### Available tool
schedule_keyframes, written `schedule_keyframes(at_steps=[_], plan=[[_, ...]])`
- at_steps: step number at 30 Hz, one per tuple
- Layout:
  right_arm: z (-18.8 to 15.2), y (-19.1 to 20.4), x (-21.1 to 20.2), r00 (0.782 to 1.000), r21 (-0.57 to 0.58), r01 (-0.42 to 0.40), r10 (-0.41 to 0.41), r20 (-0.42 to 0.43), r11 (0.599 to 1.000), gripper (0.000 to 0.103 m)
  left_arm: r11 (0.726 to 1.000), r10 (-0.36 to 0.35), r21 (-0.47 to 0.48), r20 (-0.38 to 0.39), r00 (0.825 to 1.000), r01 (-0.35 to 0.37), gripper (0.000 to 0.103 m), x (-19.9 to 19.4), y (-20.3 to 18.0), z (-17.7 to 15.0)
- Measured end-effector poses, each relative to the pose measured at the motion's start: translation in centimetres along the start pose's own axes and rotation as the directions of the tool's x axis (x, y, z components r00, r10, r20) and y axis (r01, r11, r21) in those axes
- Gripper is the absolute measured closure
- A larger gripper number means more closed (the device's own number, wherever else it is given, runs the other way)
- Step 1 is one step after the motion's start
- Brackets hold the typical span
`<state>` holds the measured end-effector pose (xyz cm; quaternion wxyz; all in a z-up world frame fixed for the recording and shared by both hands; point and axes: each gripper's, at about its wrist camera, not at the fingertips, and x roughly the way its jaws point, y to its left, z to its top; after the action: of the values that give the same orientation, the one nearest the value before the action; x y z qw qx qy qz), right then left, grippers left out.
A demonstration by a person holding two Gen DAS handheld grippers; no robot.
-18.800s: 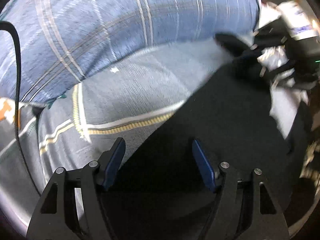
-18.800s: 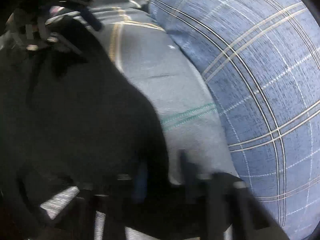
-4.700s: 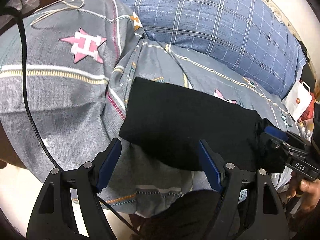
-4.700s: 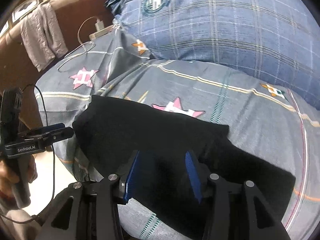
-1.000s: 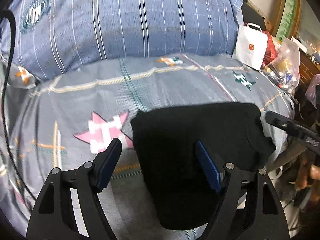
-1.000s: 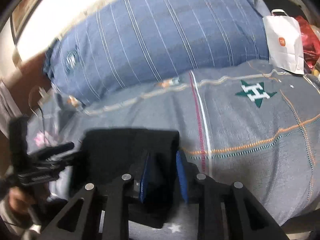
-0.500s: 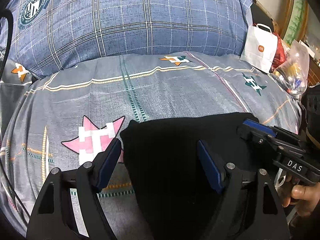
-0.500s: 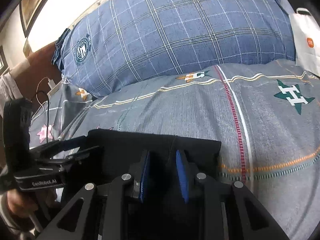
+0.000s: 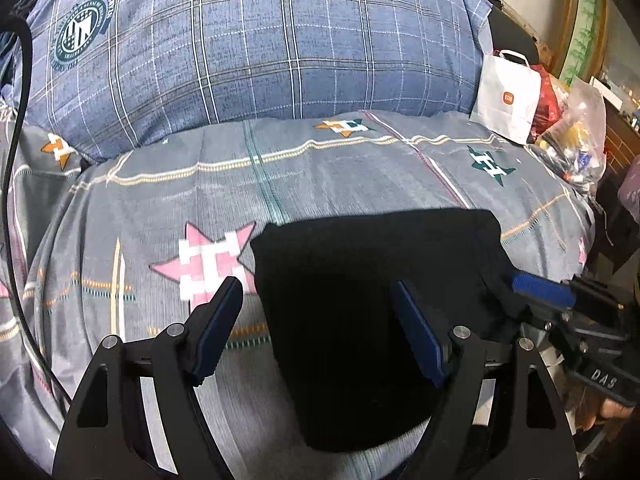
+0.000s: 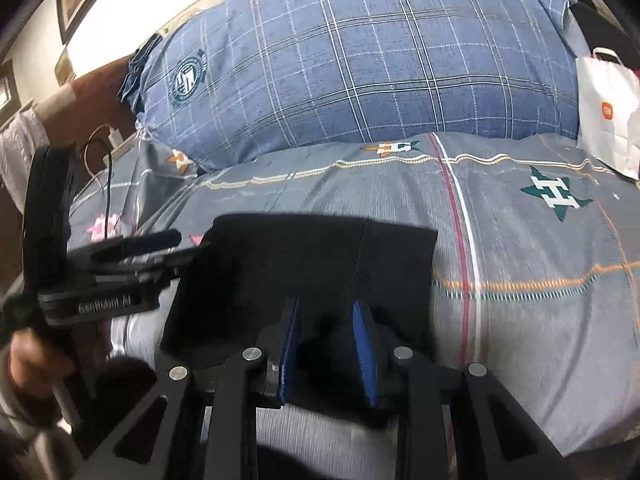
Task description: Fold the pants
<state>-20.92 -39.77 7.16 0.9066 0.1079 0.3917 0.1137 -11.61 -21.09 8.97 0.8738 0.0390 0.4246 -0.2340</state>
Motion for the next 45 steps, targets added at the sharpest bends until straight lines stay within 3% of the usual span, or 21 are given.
schedule_keyframes(at_steps=[12, 28, 33, 39, 45], plan=[[-3.8, -0.7, 0.8, 1.000, 0.054, -0.007, 0.007, -0.001, 0.998, 0.072, 1.000, -0.023, -0.020, -0.074, 0.997, 0.022, 0.024, 2.0, -1.0, -2.5], [-3.2, -0.8, 0.0, 0.999, 0.093, -0.033, 0.034, -0.014, 0.995, 0.065, 0.999, -0.031, -0.032, -0.073, 0.997, 0.028, 0.023, 2.0, -0.8, -2.7], [-2.3, -1.7, -1.3, 0.999, 0.129, -0.031, 0.029, 0.019, 0.991, 0.057, 0.999, -0.029, -0.036, -0.058, 0.998, 0.027, 0.023, 1.3, -0.7, -2.6], [-2.1, -3.6, -0.9, 1.000, 0.208, -0.023, 0.021, 0.009, 0.978, 0.055, 0.989, -0.102, -0.111, -0.012, 0.995, 0.100, 0.023, 0.3, 0.7, -2.2], [-2.3, -5.4, 1.0, 0.997, 0.293, -0.071, 0.079, -0.015, 0.954, 0.052, 0.981, -0.125, -0.159, -0.051, 0.991, 0.115, 0.023, 1.6, 1.6, -2.4]])
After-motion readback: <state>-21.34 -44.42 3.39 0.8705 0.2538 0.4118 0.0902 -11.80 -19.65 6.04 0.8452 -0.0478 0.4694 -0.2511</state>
